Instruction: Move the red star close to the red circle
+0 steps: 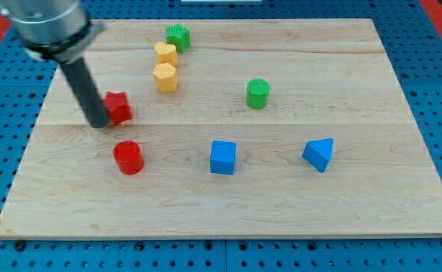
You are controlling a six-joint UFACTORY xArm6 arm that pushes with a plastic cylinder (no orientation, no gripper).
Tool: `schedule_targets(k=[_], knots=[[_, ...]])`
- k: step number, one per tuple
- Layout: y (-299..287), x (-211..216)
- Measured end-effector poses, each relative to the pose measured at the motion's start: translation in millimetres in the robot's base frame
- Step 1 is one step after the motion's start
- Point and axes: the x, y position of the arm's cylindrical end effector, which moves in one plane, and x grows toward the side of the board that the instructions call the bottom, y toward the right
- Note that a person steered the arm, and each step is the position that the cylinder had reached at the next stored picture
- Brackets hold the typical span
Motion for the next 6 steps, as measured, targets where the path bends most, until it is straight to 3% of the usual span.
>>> schedule_targets(k=[1,3,4,5,6], knots=[[-22.6,13.2],[-11.2,-71.1],[11.4,-20.0],[29.5,-51.2],[133.2,-45.7]])
